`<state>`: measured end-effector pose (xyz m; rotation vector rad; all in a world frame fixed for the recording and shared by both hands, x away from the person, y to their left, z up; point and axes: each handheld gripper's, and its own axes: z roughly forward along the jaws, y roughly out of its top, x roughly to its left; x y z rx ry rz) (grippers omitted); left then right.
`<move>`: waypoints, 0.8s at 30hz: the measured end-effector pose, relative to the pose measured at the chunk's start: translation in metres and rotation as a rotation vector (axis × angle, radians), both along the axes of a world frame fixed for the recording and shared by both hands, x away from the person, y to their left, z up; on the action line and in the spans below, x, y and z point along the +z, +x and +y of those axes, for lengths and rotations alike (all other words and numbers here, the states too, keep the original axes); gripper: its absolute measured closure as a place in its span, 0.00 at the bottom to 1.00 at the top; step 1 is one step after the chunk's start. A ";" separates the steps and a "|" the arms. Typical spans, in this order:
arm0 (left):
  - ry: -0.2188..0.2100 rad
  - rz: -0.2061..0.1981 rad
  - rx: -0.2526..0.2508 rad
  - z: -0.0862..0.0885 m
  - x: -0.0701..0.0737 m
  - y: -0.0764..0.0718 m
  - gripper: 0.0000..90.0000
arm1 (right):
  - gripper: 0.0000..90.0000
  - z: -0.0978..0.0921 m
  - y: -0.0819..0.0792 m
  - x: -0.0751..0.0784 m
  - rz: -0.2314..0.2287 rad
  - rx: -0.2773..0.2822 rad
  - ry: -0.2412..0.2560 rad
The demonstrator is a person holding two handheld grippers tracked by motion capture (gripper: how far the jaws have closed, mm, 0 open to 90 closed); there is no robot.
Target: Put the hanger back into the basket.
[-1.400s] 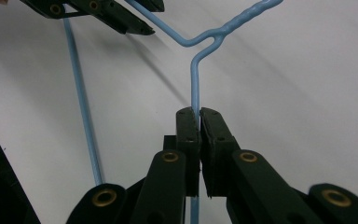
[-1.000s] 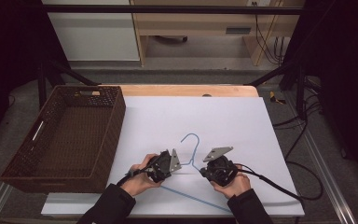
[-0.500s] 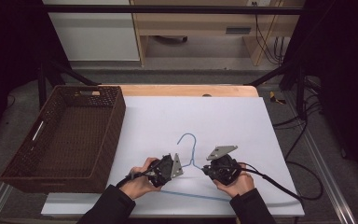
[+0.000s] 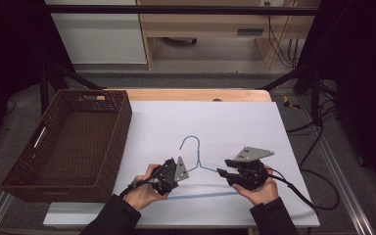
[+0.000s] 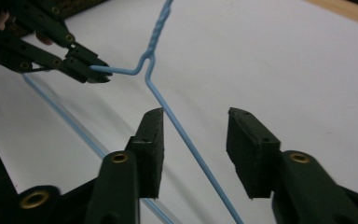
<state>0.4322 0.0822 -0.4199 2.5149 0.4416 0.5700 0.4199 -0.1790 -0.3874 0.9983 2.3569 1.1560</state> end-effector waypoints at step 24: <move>-0.098 -0.052 0.228 0.024 0.028 0.005 0.97 | 0.15 -0.051 0.002 0.013 -0.122 -0.185 0.099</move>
